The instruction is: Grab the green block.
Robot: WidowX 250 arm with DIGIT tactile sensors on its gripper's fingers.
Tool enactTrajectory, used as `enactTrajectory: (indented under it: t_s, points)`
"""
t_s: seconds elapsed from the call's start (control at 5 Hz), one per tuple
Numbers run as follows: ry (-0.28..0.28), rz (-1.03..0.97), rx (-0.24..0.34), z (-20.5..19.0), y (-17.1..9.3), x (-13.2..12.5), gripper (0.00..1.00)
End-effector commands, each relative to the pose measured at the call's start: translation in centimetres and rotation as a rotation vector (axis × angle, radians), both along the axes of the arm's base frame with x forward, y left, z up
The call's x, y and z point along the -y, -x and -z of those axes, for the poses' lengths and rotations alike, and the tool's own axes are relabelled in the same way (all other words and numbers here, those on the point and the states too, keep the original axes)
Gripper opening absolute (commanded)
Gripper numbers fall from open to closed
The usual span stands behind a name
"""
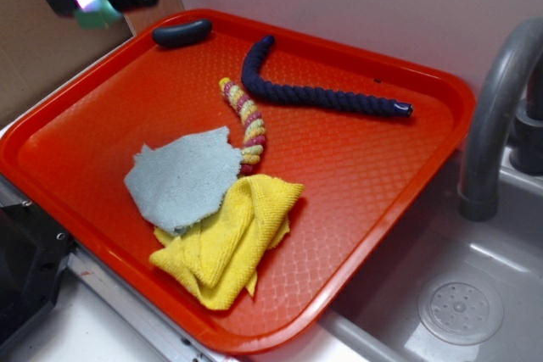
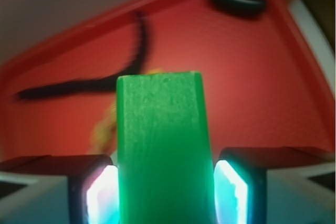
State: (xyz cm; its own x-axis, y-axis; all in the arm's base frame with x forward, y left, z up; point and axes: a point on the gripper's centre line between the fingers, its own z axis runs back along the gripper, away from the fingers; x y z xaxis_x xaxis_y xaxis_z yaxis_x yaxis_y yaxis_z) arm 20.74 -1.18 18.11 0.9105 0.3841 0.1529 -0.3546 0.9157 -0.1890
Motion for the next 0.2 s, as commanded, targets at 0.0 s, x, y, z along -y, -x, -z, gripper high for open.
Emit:
enactTrajectory:
  t_s: [0.0]
  points:
    - [0.103,0.103,0.082,-4.32,1.84,1.56,0.00]
